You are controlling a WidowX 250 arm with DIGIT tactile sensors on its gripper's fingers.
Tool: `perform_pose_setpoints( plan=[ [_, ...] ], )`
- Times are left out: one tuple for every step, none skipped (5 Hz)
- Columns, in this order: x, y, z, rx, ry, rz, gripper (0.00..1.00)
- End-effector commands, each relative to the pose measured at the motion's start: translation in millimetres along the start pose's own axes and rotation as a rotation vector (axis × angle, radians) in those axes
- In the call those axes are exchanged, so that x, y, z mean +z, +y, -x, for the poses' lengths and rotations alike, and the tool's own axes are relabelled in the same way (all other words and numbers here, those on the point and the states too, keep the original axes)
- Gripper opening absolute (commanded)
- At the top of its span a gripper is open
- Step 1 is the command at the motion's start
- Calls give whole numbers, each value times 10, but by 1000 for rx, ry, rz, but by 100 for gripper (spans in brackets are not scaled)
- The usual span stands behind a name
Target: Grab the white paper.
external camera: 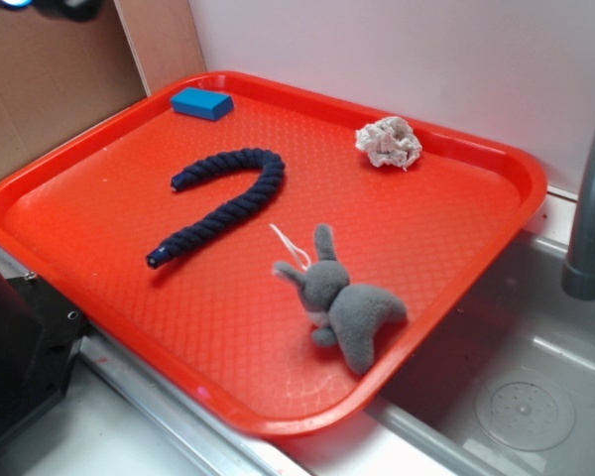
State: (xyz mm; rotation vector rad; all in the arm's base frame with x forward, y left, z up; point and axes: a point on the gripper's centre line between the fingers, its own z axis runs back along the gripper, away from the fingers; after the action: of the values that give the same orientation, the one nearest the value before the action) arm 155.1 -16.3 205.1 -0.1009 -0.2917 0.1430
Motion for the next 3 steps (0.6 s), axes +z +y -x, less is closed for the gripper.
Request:
perform_pose_setpoints(
  plan=[
    [-506,-141,-500,50,-125,31,100],
    [-781,-219,-721,47,-143,28,100],
    [-1075,-266,-932,42,-117,34,100]
  ],
)
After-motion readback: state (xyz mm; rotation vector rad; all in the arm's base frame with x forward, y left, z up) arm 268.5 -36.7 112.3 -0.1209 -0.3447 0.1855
